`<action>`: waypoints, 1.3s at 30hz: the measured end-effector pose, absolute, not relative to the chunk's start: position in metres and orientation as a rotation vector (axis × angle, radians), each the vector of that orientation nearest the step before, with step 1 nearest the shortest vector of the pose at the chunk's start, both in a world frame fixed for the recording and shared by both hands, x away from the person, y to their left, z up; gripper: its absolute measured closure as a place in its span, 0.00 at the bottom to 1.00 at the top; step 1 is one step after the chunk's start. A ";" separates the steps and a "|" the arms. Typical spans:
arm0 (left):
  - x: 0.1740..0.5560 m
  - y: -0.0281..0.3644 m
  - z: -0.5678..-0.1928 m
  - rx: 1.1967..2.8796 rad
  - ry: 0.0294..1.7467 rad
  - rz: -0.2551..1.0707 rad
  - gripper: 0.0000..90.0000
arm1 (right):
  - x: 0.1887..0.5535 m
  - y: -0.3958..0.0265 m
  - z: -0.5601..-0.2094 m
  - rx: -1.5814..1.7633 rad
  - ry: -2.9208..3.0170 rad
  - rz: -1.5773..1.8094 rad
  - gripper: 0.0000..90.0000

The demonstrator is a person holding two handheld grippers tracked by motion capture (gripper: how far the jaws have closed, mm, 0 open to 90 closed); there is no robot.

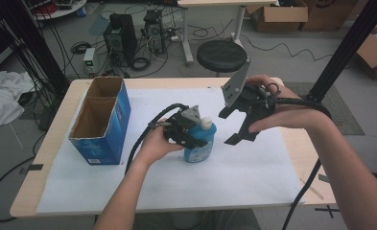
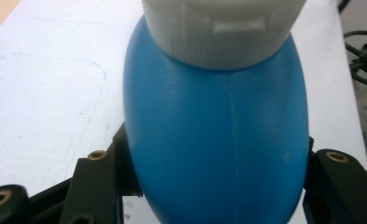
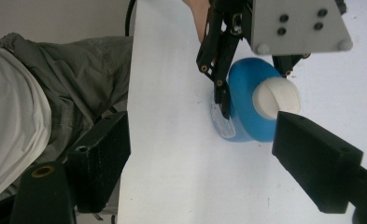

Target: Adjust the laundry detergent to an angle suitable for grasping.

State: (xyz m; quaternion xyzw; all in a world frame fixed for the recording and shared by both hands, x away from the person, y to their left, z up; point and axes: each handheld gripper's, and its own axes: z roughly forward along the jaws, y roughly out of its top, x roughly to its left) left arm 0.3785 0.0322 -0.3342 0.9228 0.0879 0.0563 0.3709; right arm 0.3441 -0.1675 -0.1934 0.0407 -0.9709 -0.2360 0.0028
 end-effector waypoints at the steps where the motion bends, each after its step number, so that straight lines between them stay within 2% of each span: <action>1: 0.379 0.035 -0.334 2.360 0.219 0.129 0.48 | 0.344 -0.167 -0.194 0.131 -3.044 -0.742 0.22; 11: 0.382 0.043 -0.339 2.358 0.091 0.096 0.48 | 0.343 -0.161 -0.194 0.148 -3.040 -0.739 0.22; 22: 0.381 0.051 -0.342 2.300 0.135 0.065 0.45 | 0.344 -0.162 -0.195 0.146 -3.039 -0.743 0.22; 24: 0.381 0.051 -0.341 2.296 0.156 0.076 0.34 | 0.344 -0.161 -0.195 0.149 -3.037 -0.742 0.22; 27: 0.379 0.052 -0.340 2.335 0.187 0.102 0.29 | 0.344 -0.160 -0.195 0.152 -3.037 -0.744 0.22; 34: 0.370 0.063 -0.327 2.341 0.251 0.154 0.17 | 0.344 -0.160 -0.194 0.153 -3.037 -0.743 0.22; 39: 0.363 0.078 -0.313 2.373 0.297 0.190 0.14 | 0.344 -0.158 -0.195 0.158 -3.036 -0.740 0.22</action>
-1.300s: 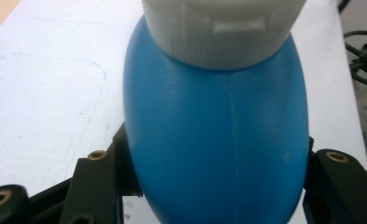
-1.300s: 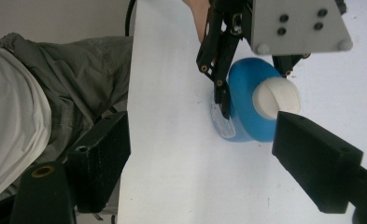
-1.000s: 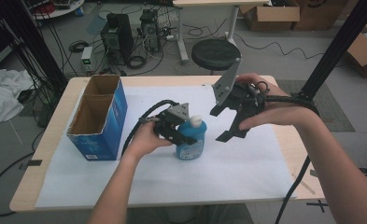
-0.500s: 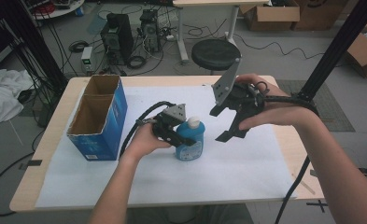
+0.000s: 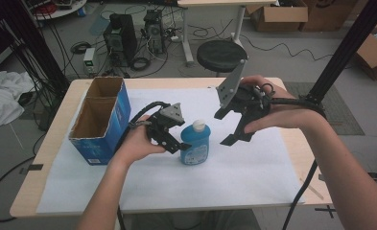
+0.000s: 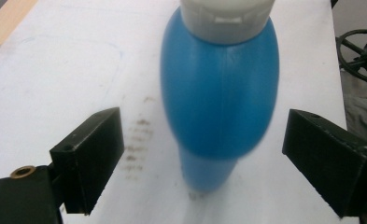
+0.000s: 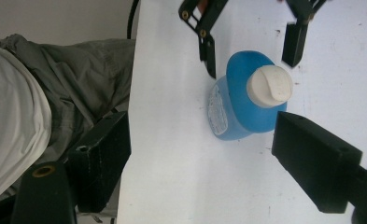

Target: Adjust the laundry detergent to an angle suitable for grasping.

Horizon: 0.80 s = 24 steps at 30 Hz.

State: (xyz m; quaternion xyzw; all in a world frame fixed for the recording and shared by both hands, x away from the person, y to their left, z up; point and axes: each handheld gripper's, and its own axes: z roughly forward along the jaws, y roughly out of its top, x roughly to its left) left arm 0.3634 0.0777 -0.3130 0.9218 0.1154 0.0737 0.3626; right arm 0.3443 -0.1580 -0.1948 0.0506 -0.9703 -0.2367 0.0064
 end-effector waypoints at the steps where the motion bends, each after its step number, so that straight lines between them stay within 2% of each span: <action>1: 0.362 0.080 -0.311 2.372 0.307 0.199 0.14 | 0.344 -0.158 -0.195 0.159 -3.036 -0.742 0.22; 7: 0.356 0.094 -0.290 2.432 0.332 0.246 0.11 | 0.345 -0.155 -0.195 0.161 -3.037 -0.737 0.22; 13: 0.354 0.102 -0.268 2.501 0.402 0.323 0.04 | 0.347 -0.154 -0.195 0.153 -3.038 -0.733 0.22; 24: 0.356 0.111 -0.233 2.567 0.526 0.365 0.04 | 0.351 -0.152 -0.195 0.149 -3.040 -0.725 0.22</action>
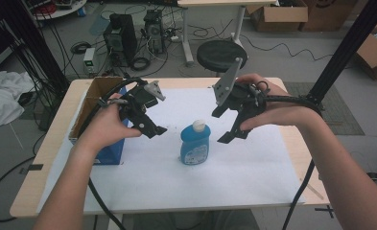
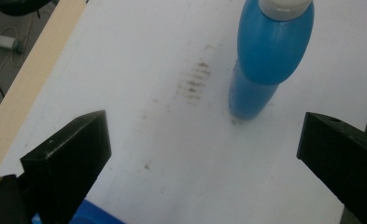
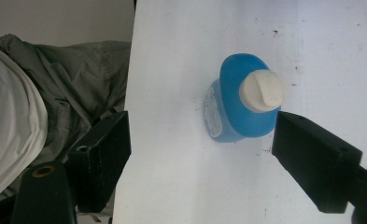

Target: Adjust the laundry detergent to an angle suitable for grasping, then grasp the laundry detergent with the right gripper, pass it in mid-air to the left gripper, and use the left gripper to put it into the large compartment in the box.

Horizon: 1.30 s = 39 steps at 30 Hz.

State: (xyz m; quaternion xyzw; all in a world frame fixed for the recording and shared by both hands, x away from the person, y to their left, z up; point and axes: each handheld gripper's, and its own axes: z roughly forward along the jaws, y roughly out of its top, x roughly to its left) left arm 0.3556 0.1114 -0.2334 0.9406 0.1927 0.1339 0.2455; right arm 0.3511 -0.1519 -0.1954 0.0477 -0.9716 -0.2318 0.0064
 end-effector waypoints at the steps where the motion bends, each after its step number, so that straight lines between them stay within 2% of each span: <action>1: 0.356 0.112 -0.231 2.576 0.529 0.359 0.04 | 0.351 -0.152 -0.195 0.149 -3.040 -0.725 0.22; 16: 0.354 0.116 -0.185 2.704 0.590 0.362 0.01 | 0.357 -0.147 -0.189 0.144 -3.057 -0.697 0.22; 39: 0.348 0.119 -0.177 2.721 0.592 0.386 0.00 | 0.356 -0.152 -0.184 0.098 -3.078 -0.706 0.22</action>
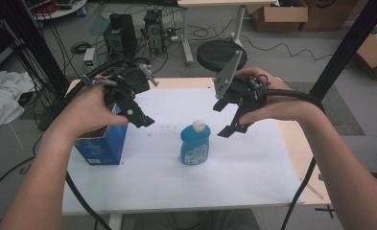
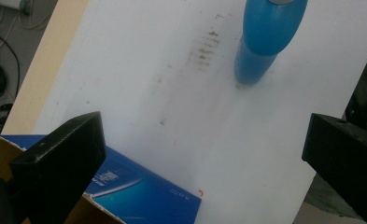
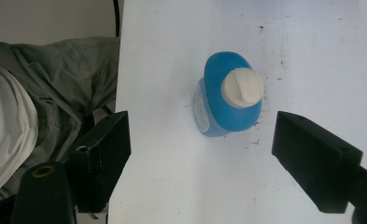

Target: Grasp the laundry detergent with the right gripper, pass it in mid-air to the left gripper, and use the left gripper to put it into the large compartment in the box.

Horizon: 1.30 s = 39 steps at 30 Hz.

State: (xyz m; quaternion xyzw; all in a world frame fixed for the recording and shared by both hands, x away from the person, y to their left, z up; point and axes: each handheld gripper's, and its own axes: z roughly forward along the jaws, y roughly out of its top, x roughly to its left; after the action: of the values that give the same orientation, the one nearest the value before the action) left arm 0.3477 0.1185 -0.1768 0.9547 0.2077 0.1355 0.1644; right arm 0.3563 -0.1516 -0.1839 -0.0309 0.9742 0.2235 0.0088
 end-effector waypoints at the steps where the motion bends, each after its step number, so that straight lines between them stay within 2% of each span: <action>1: 0.347 0.118 -0.176 2.721 0.593 0.387 0.00 | 0.357 -0.153 -0.183 -0.097 3.043 0.704 0.22; 23: 0.346 0.120 -0.174 2.733 0.561 0.364 0.00 | 0.393 -0.175 -0.193 -0.063 3.024 0.865 0.19; 39: 0.348 0.120 -0.179 2.742 0.546 0.356 0.01 | 0.422 -0.198 -0.228 0.005 2.996 1.143 0.18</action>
State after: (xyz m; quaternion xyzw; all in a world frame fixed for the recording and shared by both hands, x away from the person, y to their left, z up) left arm 0.3479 0.1204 -0.1795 0.9602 0.1912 0.1248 0.1608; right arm 0.4222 -0.1985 -0.2282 0.0014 0.9338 0.3562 -0.0323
